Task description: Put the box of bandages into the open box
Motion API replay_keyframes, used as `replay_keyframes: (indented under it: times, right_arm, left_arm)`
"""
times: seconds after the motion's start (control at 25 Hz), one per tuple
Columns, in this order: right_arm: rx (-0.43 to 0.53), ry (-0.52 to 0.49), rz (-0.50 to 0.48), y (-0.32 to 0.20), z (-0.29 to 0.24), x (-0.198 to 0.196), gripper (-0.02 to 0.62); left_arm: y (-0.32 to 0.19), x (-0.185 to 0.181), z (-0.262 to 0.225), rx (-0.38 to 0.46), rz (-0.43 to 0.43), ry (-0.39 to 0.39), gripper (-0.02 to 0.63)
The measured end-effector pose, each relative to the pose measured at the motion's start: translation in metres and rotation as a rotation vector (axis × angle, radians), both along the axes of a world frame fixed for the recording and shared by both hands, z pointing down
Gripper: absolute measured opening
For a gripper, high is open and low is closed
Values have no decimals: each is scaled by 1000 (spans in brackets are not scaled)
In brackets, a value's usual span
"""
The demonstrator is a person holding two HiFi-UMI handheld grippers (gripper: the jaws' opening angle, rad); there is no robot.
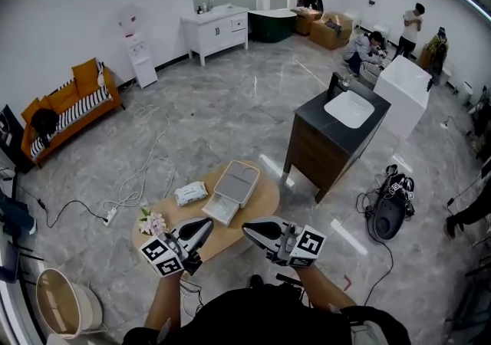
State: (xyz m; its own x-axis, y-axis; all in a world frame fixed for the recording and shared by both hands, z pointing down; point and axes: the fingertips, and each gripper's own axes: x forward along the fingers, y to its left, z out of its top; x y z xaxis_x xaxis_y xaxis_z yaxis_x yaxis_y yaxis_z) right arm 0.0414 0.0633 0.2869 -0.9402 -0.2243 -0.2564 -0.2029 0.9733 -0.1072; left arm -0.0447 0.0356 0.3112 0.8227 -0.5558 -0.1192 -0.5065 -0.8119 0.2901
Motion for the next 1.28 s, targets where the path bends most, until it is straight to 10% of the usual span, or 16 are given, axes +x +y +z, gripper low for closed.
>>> replay_keyframes:
  times: [0.76,1.28]
  right_arm:
    - [-124,97,87,183,35,-46,11]
    - [-100,51,73,222,24,20,11]
  left_arm:
    - [200,-33,41,-64,118,30,17]
    - [244,17,19,0,46,-22,17]
